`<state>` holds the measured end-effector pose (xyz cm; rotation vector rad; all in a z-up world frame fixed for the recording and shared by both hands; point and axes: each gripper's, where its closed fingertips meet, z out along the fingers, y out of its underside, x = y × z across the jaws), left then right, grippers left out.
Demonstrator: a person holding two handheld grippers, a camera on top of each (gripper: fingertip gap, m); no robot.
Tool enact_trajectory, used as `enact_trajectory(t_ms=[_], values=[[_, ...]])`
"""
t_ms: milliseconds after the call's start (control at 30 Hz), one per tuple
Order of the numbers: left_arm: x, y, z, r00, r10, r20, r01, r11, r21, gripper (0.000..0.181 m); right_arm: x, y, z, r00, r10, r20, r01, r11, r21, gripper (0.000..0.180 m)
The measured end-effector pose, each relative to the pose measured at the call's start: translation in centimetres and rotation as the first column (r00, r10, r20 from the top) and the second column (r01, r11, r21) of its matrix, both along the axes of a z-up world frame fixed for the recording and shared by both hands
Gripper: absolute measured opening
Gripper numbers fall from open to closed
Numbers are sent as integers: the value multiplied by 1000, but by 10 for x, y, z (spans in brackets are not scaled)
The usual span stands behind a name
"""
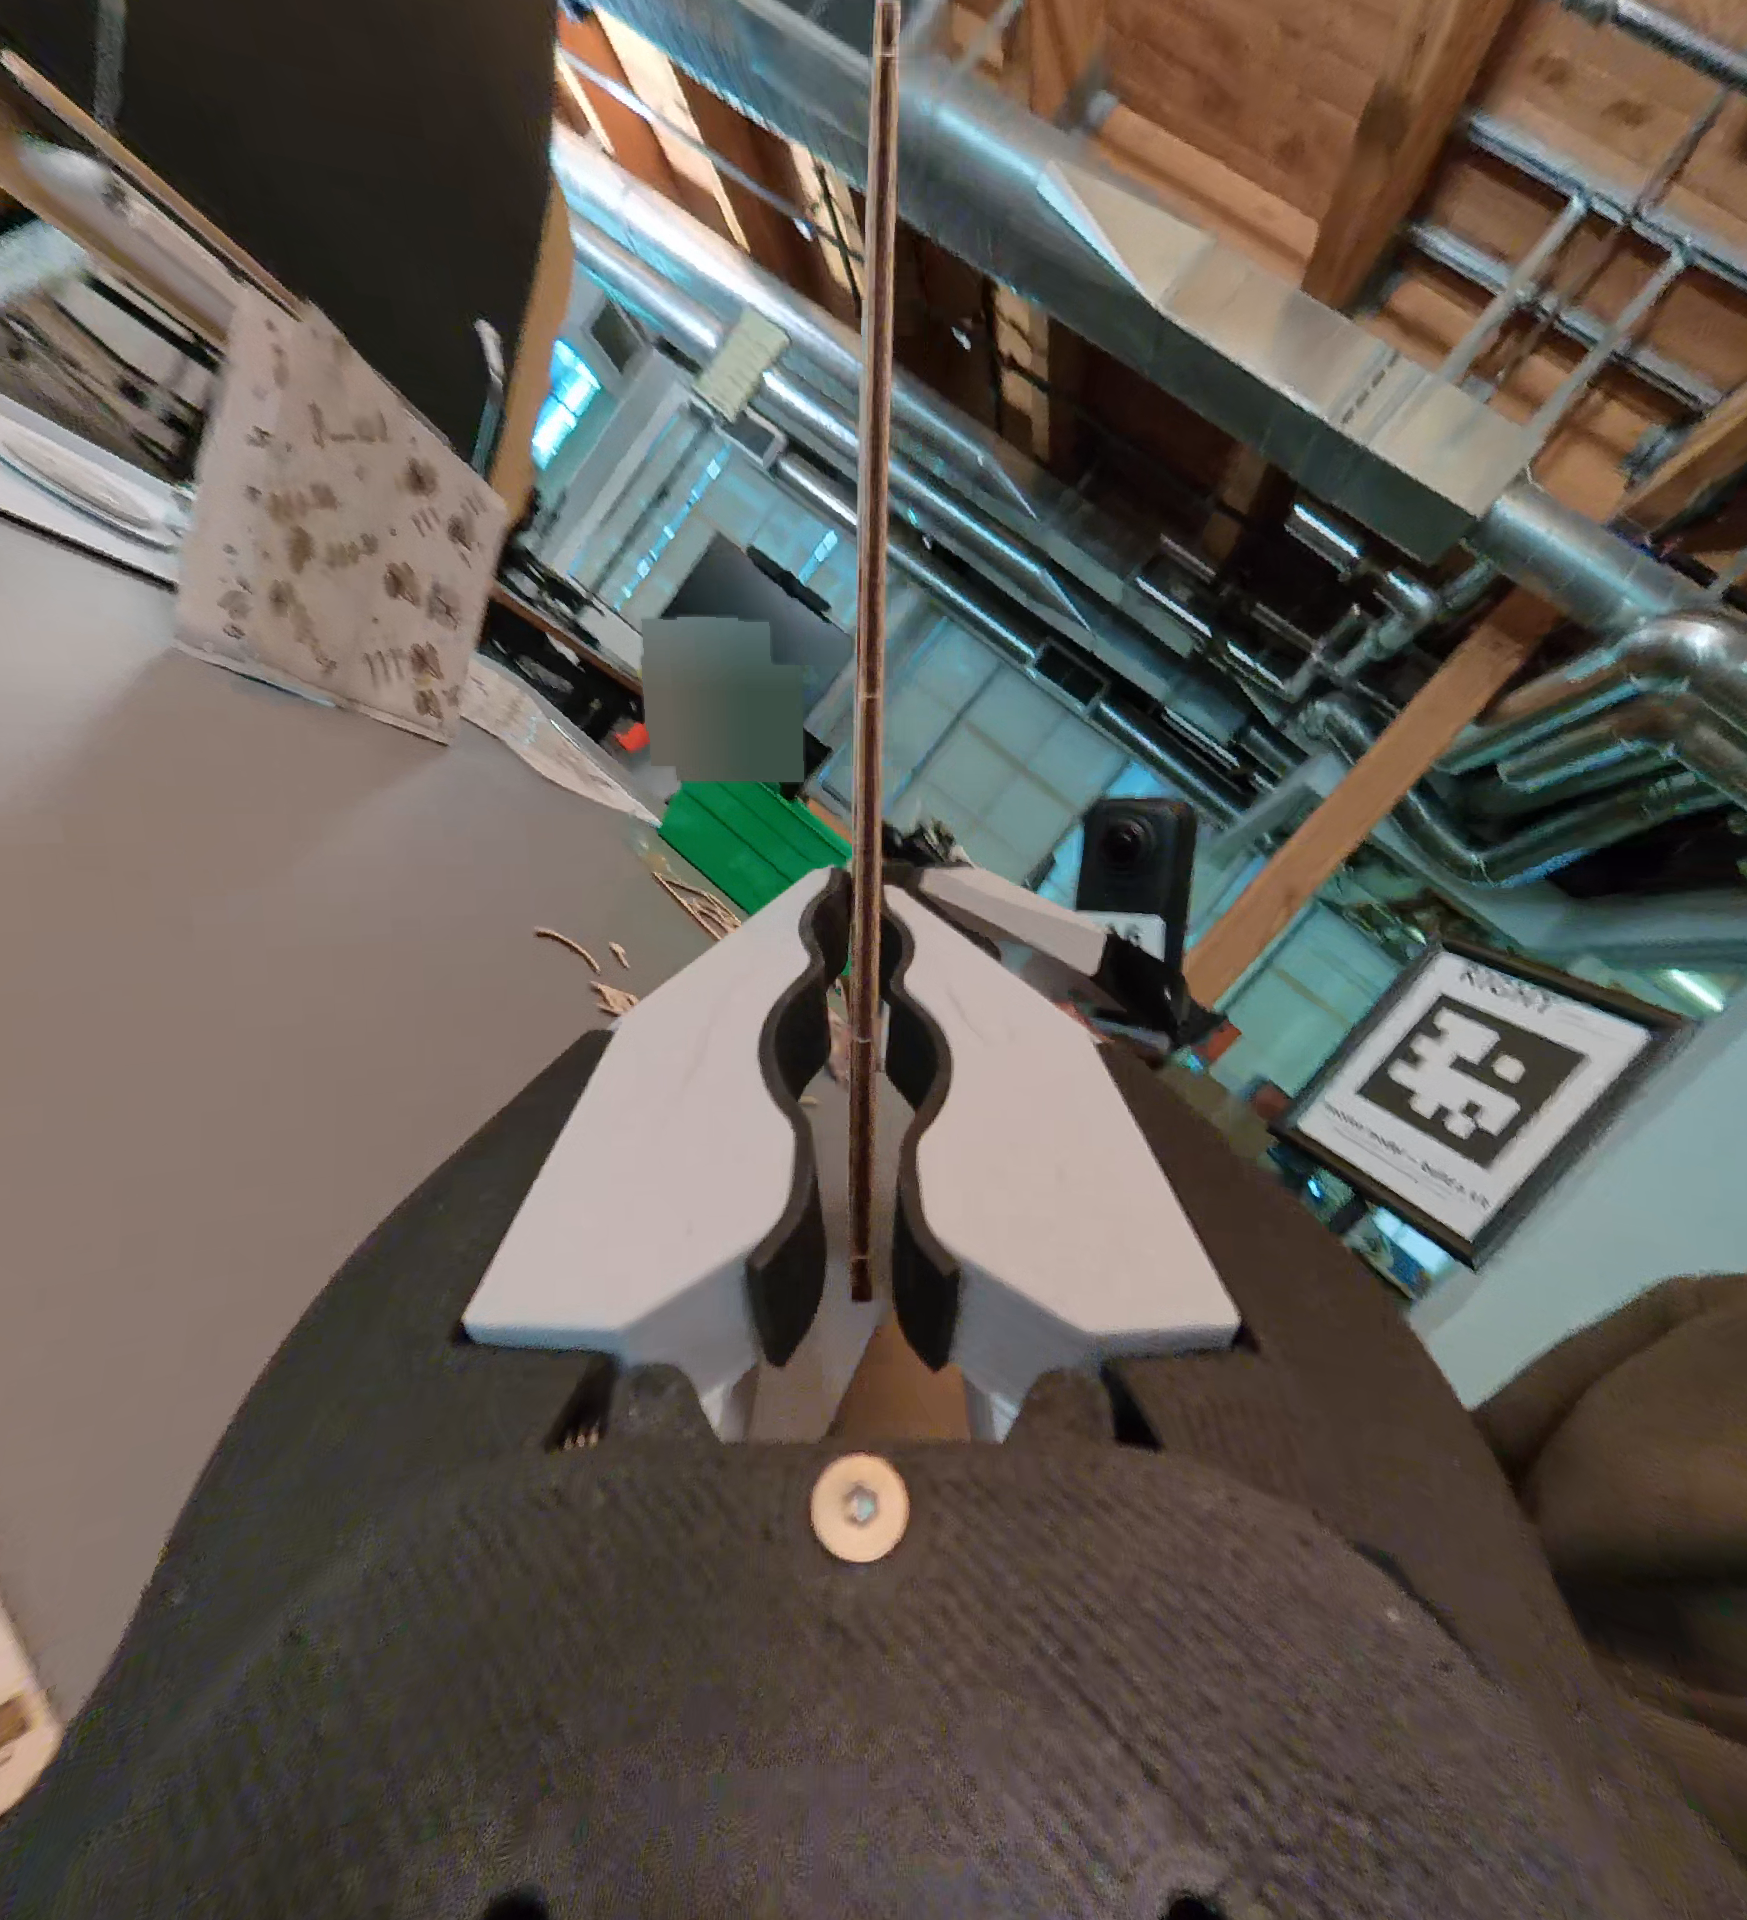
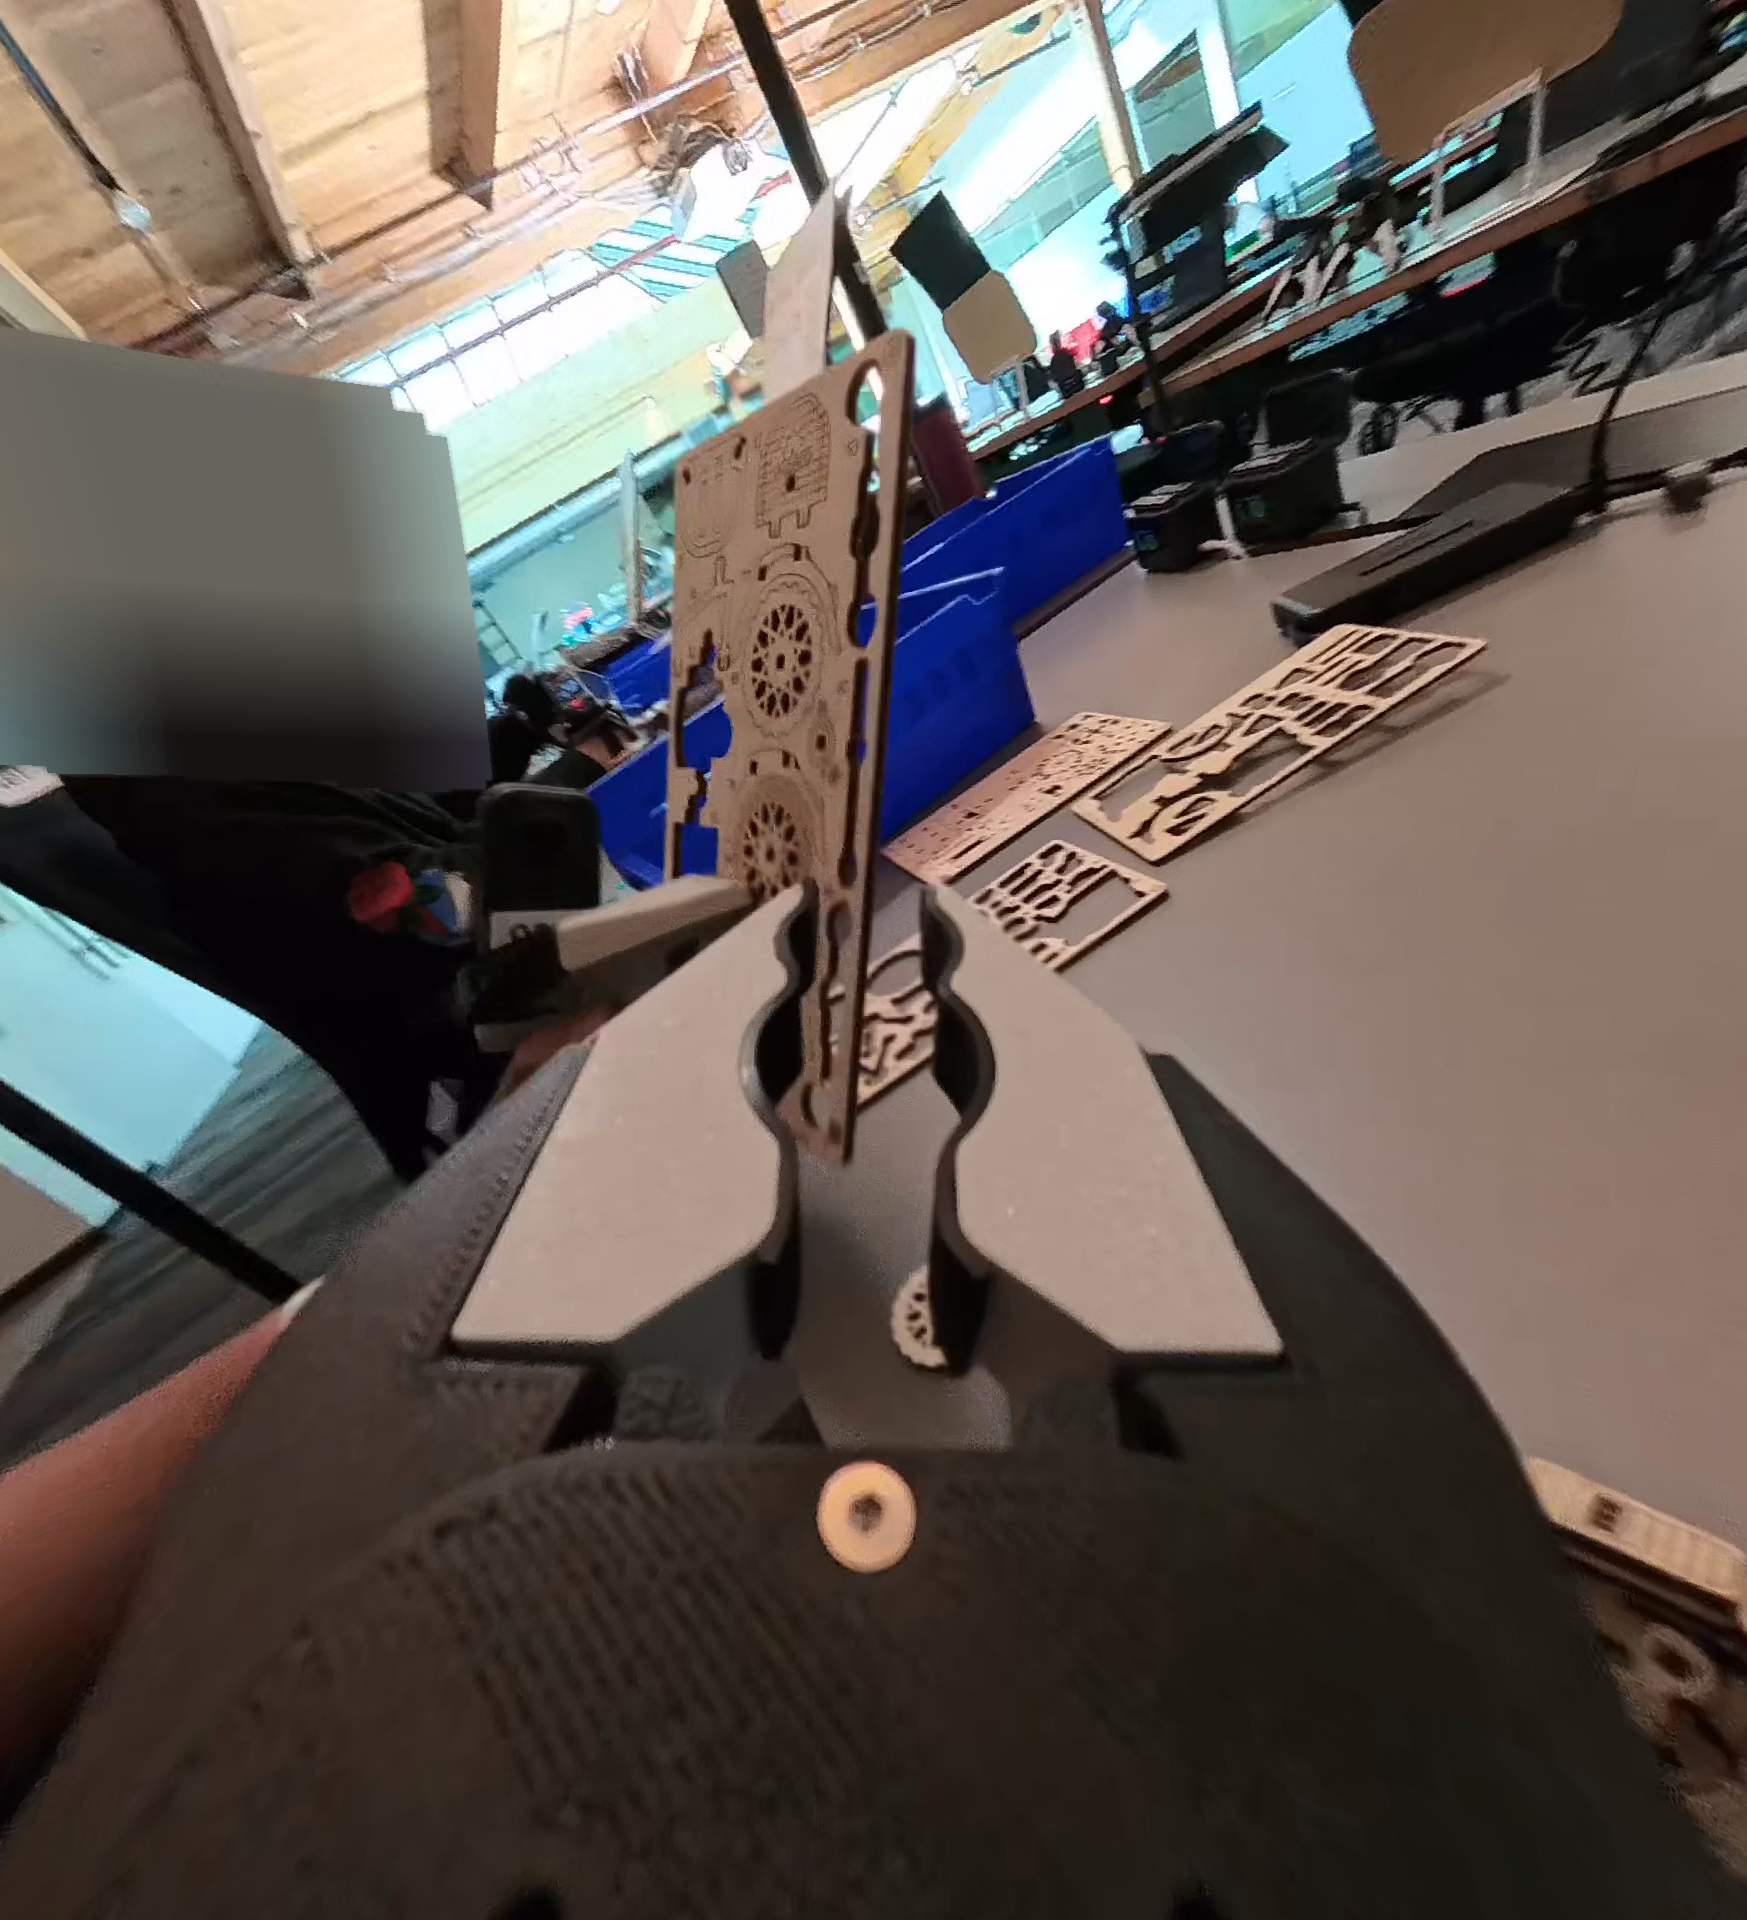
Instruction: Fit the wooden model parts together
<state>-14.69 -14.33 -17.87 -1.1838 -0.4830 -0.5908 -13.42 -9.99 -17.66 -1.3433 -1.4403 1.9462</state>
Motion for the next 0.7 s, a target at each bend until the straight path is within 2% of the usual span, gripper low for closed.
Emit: enact_trajectory(t_ms=[100,200,267,400,467,533,600,667,700], values=[[-24,-18,0,990,133,52,-134,991,27,0,7,-1,-11,1000,-16,19,13,990,140,24],[-39,-30,-6,972,217,90,-219,976,10,0,21,-22,-47,993,37,113,-71,944,323,34],[-42,-29,-14,970,222,104,-219,975,-42,0,31,-37,-76,985,44,166,-115,889,443,39],[-34,-9,-37,979,164,123,-136,968,-212,0,28,-42,-111,988,-44,147,-65,743,666,53],[-26,1,-52,982,131,137,-84,948,-306,1,23,-43,-122,982,-64,179,-78,724,686,49],[-22,7,-65,979,119,165,-50,926,-373,1,22,-50,-126,975,-40,219,-113,759,641,45],[-21,10,-74,973,114,201,-22,912,-409,1,19,-48,-126,978,-54,203,-95,749,655,41],[-23,9,-81,966,131,224,-23,903,-429,1,19,-42,-128,982,-74,174,-77,687,723,13],[-26,8,-83,962,142,234,-28,900,-434,2,21,-42,-128,984,-67,168,-80,672,736,6]])
